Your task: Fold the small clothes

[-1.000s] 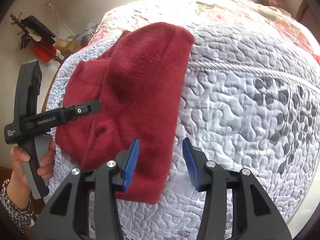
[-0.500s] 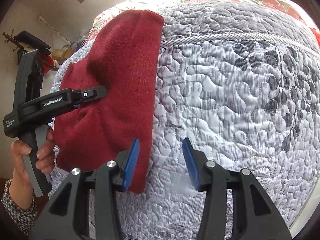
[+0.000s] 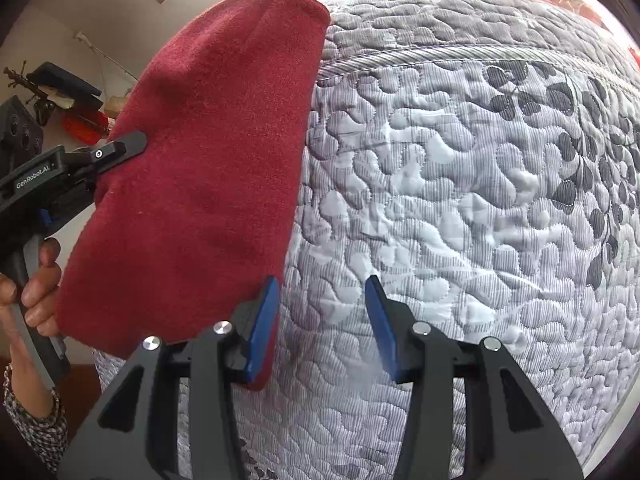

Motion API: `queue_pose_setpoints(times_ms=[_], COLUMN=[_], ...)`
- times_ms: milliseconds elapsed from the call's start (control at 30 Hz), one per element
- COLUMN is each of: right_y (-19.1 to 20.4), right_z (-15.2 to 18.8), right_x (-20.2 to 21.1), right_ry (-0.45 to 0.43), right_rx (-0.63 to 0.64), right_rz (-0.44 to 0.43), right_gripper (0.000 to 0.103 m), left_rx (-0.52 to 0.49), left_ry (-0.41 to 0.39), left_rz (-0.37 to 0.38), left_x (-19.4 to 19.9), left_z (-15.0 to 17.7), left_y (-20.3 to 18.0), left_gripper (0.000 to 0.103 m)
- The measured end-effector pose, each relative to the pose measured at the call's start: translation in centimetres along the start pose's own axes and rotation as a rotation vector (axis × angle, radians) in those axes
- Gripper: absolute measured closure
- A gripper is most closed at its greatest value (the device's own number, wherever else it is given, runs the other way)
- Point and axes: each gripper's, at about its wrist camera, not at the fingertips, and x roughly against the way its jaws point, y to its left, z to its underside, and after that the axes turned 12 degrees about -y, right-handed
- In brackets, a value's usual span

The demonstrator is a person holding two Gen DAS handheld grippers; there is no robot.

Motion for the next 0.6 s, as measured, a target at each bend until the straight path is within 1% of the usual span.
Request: queue_pose_setpoints(times_ms=[133,267,333,433,533,600], right_y=[0.9,2.0,3.0,4.2,5.3,5.9], right_z=[-0.2,-0.3,-0.2,-0.6,-0.7,-0.6], right_x=[0.3,0.0,-0.3,-0.8,-1.1,-1.3], right_ry=[-0.008,-0.005,0.001,0.008,0.013,0.017], right_rx=[0.012,0.023,0.034,0.056,0.08,0.089], right_rz=[-0.017,-0.031,-0.038,-0.052,-0.056,-0.06], right_gripper=[0.057,0.057,0.057,0.057,0.057,0.057], left_rx=[-0.01,-0.051,-0.054,-0.027,0.006,0.029], left_ry=[-0.048,-0.085,-0.091,-0.099,-0.111,-0.11], left_rz=[-0.005,-0.054,-0.086,-0.125,-0.167,-0.198], left_x=[2.9,5.8,6.8,7.9,9.4,9.7], left_z=[-1.8,-3.6,-4.4,-5.0,-5.1,-4.9], left_y=[0.7,2.2,3.6,6.4,9.7,11.7], left_gripper=[0.088,0.088,0.088,0.088,0.088,0.088])
